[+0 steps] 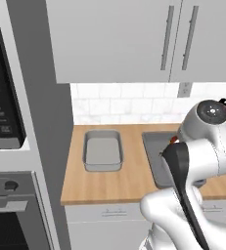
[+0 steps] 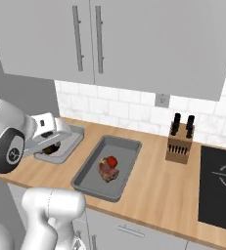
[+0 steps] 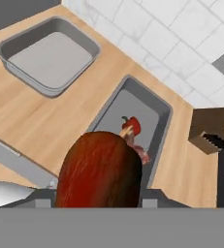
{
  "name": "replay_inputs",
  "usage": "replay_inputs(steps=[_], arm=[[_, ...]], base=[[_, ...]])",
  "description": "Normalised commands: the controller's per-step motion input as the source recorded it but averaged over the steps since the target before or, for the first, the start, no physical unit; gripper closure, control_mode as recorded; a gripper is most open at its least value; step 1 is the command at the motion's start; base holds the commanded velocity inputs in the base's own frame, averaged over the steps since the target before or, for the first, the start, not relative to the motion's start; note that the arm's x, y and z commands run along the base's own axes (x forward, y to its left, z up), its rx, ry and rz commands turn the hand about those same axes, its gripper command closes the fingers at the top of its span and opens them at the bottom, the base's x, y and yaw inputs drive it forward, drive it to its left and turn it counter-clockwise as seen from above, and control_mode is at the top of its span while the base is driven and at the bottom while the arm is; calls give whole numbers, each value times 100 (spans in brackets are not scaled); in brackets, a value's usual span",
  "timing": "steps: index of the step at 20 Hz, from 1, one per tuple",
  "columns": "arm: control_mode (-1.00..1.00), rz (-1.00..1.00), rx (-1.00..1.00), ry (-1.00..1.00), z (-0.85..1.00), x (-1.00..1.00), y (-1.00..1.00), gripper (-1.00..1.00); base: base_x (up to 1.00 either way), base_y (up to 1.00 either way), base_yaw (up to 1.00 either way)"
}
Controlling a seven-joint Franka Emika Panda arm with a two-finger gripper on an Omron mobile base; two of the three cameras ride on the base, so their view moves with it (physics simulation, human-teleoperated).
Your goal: Place one bell pepper and one steak in each tupperware on the nearby counter, to pack two identical lunches.
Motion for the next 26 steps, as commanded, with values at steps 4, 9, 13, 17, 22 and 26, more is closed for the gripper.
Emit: replay_inputs(steps=[4, 9, 13, 17, 22, 26], arm=[[-100, 9, 0, -2, -44, 0, 22, 100], [-100, 1, 0, -12, -55, 17, 85, 100], [-100, -2, 10, -9, -19, 50, 90, 100], [-100, -1, 23, 0, -9, 58, 65, 100], [-100, 0, 38, 0, -2, 54, 29, 100], [-100, 0, 25, 3, -30, 67, 5, 100]], base=[[0, 0, 0], [0, 0, 0], [0, 0, 0], [0, 0, 0], [0, 0, 0], [0, 0, 0]])
